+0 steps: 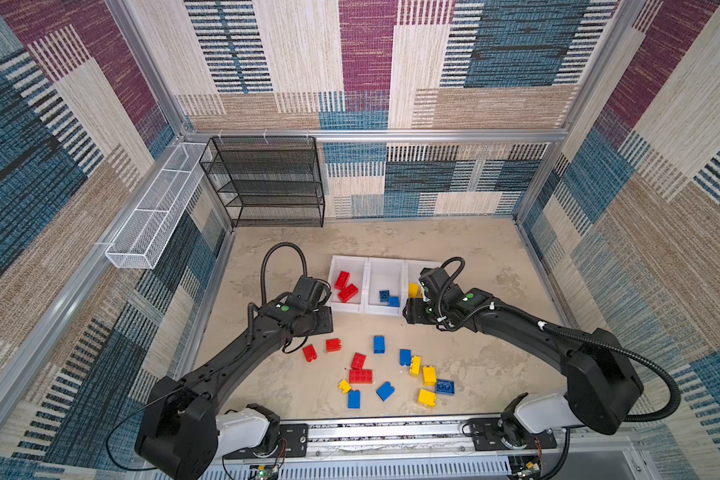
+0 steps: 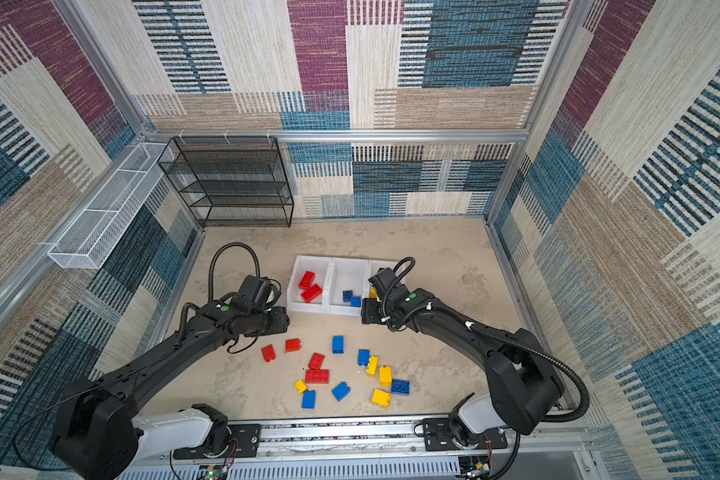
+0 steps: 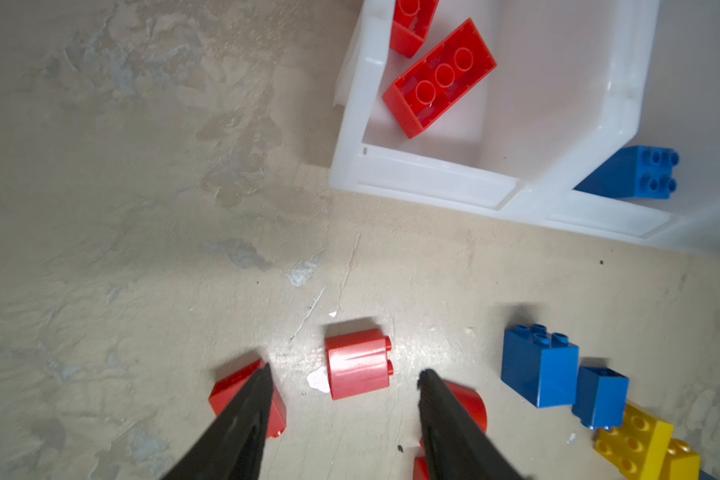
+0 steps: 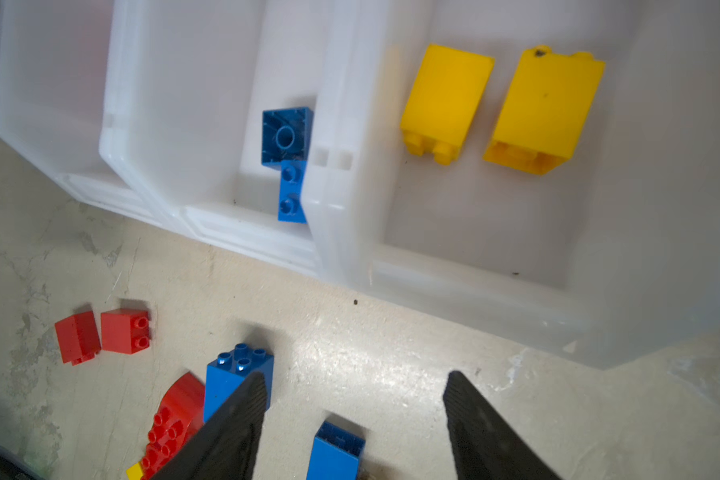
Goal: Sort the legos into containers by color
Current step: 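Grasp a blue brick with the right gripper while the left hovers nearby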
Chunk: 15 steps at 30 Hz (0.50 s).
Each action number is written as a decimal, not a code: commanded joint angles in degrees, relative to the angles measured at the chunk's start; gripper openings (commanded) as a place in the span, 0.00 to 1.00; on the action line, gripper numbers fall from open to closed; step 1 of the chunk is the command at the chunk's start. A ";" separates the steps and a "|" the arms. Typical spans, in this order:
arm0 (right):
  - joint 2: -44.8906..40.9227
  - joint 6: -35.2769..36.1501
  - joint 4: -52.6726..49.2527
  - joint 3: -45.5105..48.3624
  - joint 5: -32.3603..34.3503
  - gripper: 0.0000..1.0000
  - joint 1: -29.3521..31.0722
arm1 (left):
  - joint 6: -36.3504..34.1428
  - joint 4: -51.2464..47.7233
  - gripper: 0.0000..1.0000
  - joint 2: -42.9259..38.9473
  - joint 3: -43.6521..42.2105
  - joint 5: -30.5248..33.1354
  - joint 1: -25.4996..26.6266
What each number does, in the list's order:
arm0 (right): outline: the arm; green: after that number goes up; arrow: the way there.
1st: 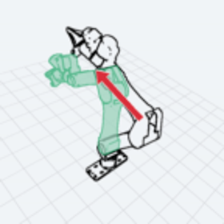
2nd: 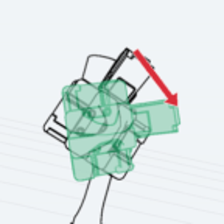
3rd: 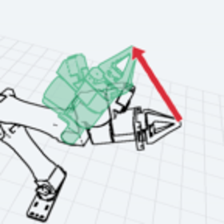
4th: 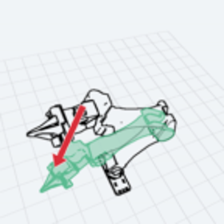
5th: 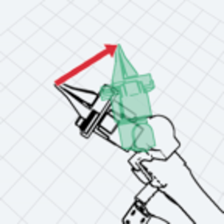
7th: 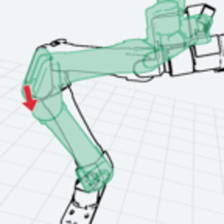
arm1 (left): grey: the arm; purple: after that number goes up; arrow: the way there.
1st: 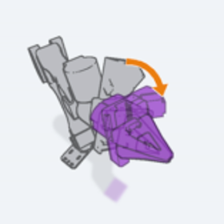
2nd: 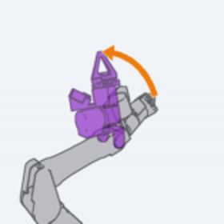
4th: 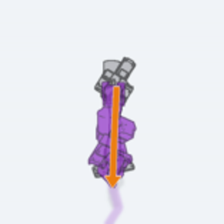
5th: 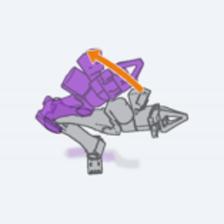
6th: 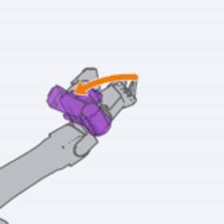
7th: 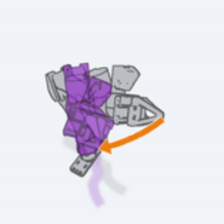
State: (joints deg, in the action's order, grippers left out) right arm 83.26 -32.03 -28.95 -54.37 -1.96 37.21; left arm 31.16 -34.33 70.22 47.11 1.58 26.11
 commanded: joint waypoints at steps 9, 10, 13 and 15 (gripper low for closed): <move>6.93 -3.47 1.71 -4.08 -0.79 0.70 9.18 | 5.75 -0.23 0.60 -6.80 -6.46 0.35 0.00; 7.67 -3.56 1.64 -4.52 -0.81 0.70 9.83 | 5.87 -0.23 0.60 -6.93 -6.65 0.26 0.03; 10.04 -4.04 0.93 -5.73 -0.52 0.70 11.86 | 6.16 -0.17 0.60 -7.63 -7.35 0.10 0.02; 11.23 -4.34 0.39 -6.15 -0.10 0.70 12.84 | 6.28 -0.23 0.60 -7.75 -7.61 0.02 0.08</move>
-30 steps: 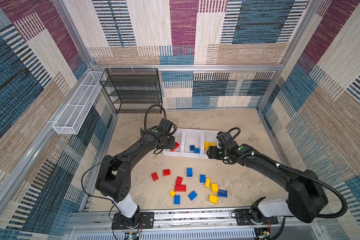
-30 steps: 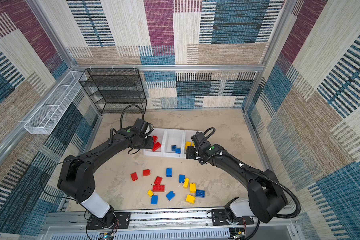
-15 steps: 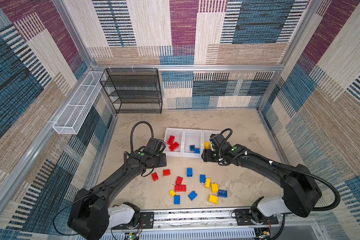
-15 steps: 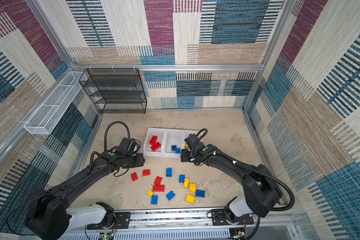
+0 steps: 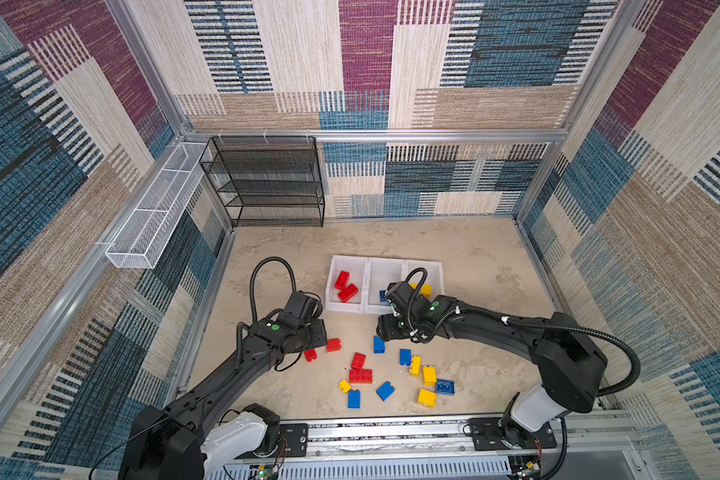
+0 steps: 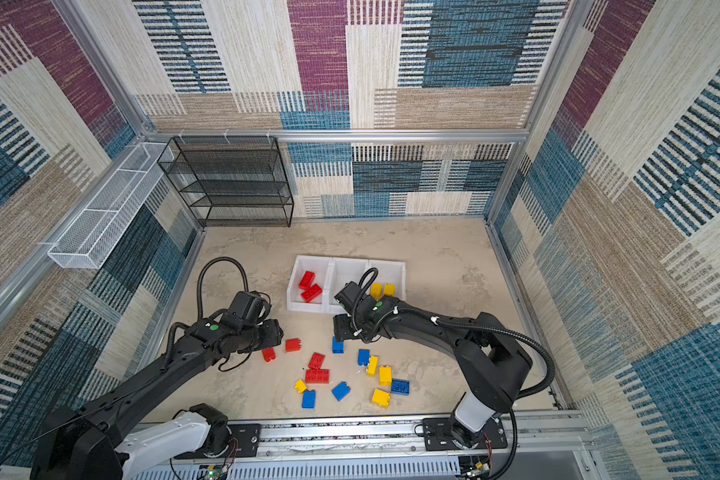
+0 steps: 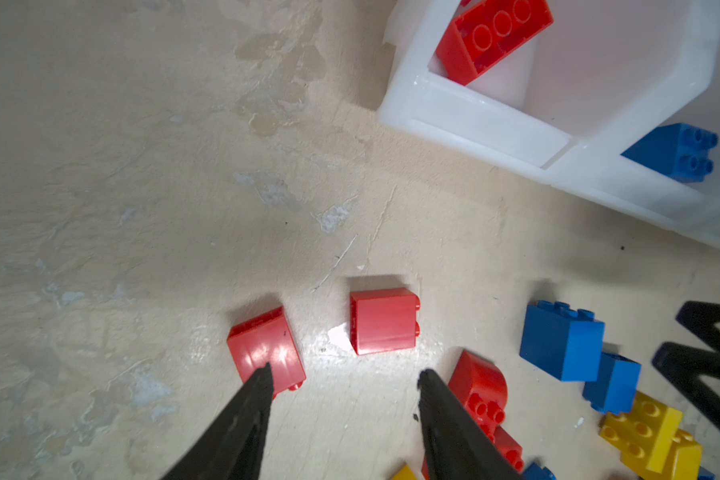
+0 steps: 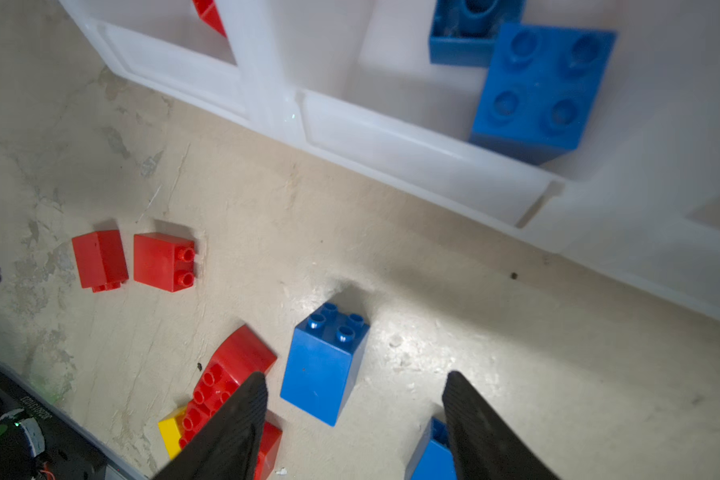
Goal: Sort the legos into containers by color
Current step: 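Grasp a blue brick with the right gripper while the left hovers nearby, then carry the blue brick into the middle compartment and open the right gripper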
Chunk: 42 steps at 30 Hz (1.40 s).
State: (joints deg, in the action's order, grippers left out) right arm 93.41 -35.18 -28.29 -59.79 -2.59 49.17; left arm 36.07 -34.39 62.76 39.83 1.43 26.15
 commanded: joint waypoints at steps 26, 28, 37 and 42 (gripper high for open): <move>8.05 -1.74 -1.50 -3.78 2.83 0.35 4.26 | 1.72 -0.10 0.60 -3.24 -2.48 -0.64 0.04; 7.52 -1.78 -1.50 -3.76 3.11 0.33 4.20 | 1.79 -0.24 0.60 -3.56 -2.57 -0.68 0.04; 5.20 2.70 -4.75 -9.35 6.19 0.31 2.17 | 1.88 -1.20 0.60 -5.10 -2.74 -0.52 0.01; 4.66 8.13 -5.77 -15.45 7.22 0.32 -3.50 | 1.98 -1.19 0.60 -5.48 -2.75 -0.64 0.04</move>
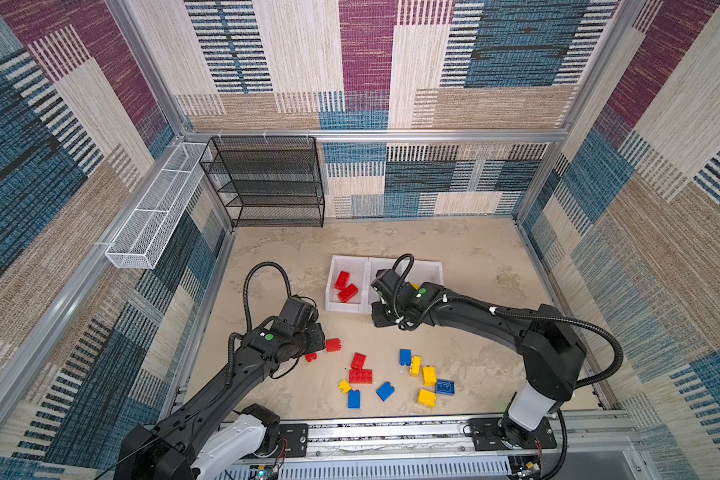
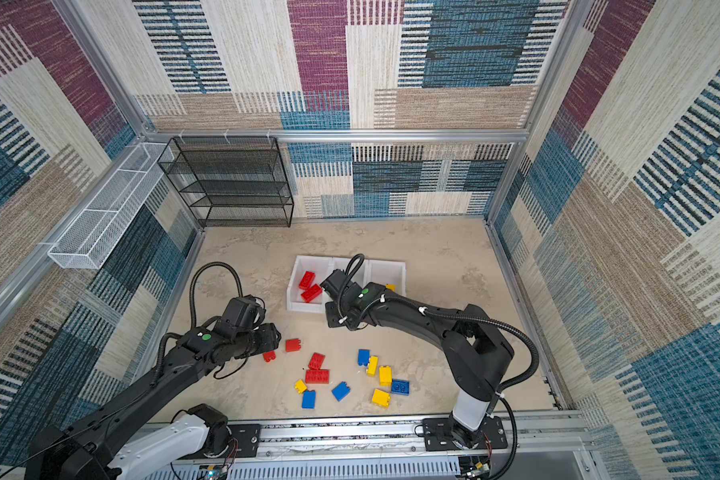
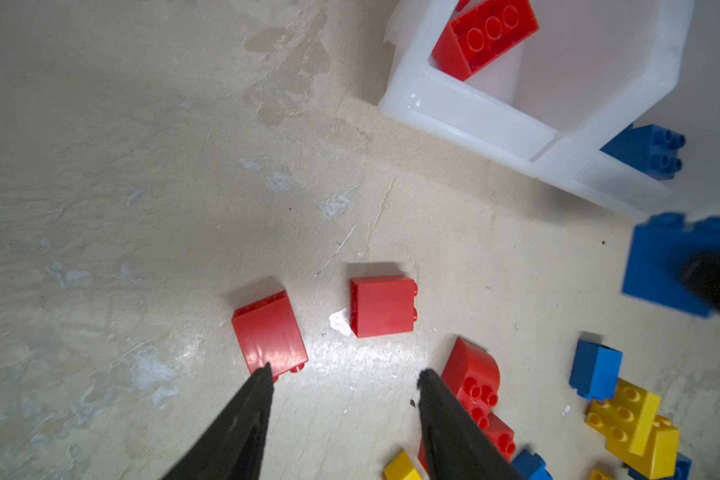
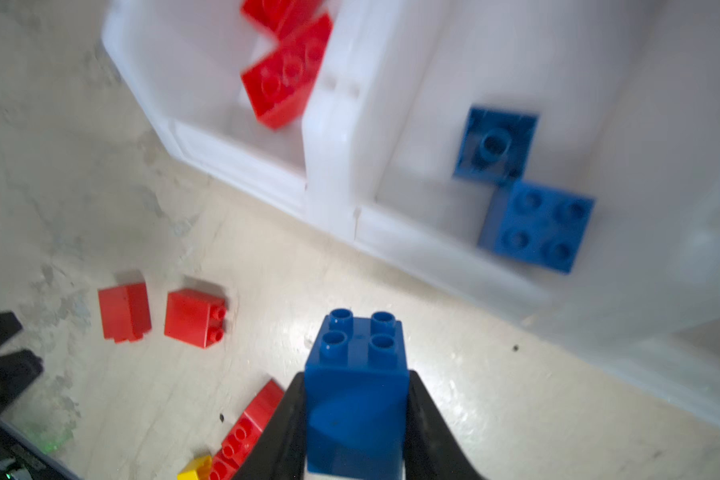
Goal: Sort the legos into containers by color
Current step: 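Carry the blue brick into the middle compartment and open the right gripper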
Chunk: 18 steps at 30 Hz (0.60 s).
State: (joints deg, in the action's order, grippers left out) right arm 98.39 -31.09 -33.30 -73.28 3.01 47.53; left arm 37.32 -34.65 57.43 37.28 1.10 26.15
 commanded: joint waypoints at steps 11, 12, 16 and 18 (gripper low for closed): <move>10.38 11.24 0.53 -15.77 0.24 0.36 -9.84 | 1.21 -0.94 0.60 -0.04 -0.23 -1.71 0.00; 11.07 11.31 0.27 -16.57 0.16 0.40 -9.91 | 1.34 -0.94 0.60 -0.18 -0.27 -1.85 0.02; 11.85 11.06 -0.12 -18.18 -0.03 0.65 -9.91 | 1.60 -1.09 0.60 -0.69 -0.58 -2.20 0.13; 11.27 10.94 -0.01 -17.99 0.16 0.68 -9.92 | 1.83 -1.18 0.60 -1.07 -0.81 -2.07 0.08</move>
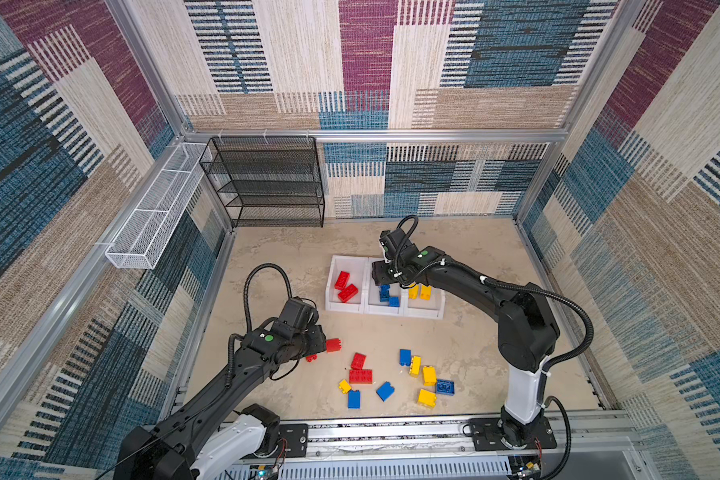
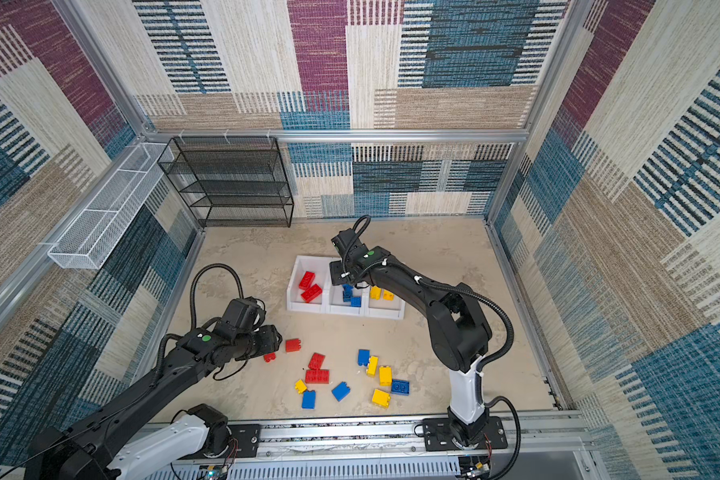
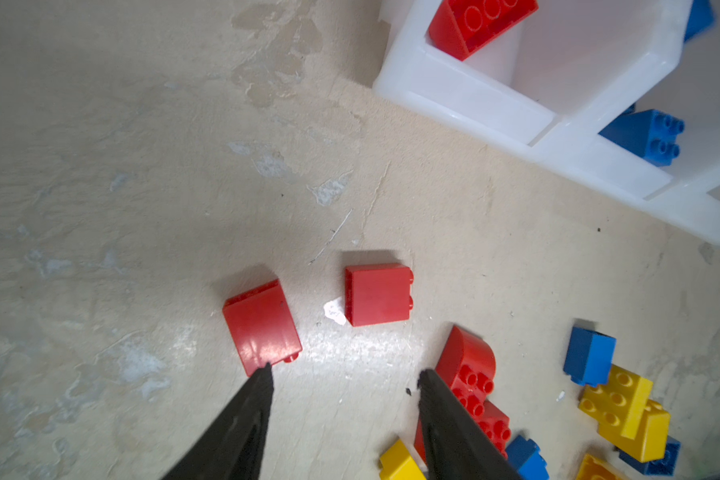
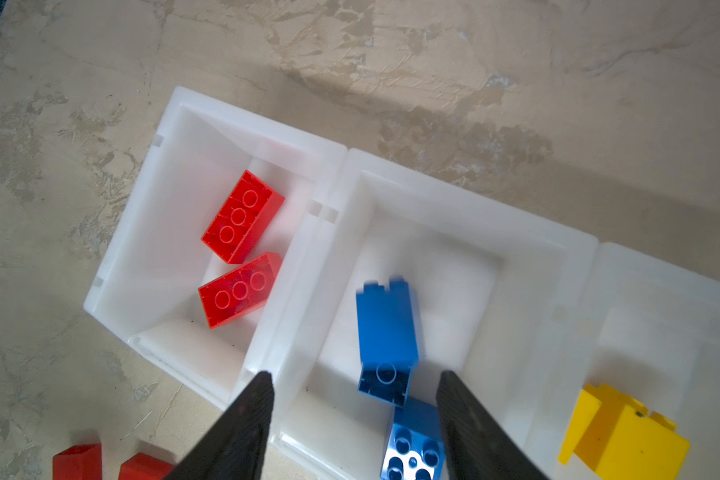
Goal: Sort the legos into containers by color
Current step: 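Carry the blue brick into the middle compartment and open the right gripper, then lower the left gripper onto a red brick in the pile and grasp it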
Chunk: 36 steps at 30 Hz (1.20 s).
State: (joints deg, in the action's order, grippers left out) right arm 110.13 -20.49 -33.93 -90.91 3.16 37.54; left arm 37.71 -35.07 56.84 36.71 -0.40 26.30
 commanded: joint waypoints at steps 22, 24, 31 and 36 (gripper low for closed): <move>-7.76 -2.22 2.28 8.72 -1.29 0.70 0.08 | 3.76 -5.27 0.60 2.47 -0.57 3.89 -0.07; -8.55 -2.74 2.49 10.20 -1.64 0.70 0.08 | 4.24 -5.36 0.60 3.83 -0.67 4.10 -0.04; -11.98 -4.63 3.87 15.31 -2.29 0.70 0.08 | 3.87 -4.51 0.60 9.98 0.76 4.45 -0.05; -13.15 -4.83 3.87 16.44 -2.05 0.70 0.07 | 3.24 -4.18 0.60 13.68 1.95 6.03 -0.07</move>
State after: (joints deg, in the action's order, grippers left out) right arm 97.84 -24.21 -31.97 -74.83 1.50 37.52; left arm 40.51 -39.29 69.38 38.02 3.36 26.30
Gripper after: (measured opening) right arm 0.696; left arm 0.604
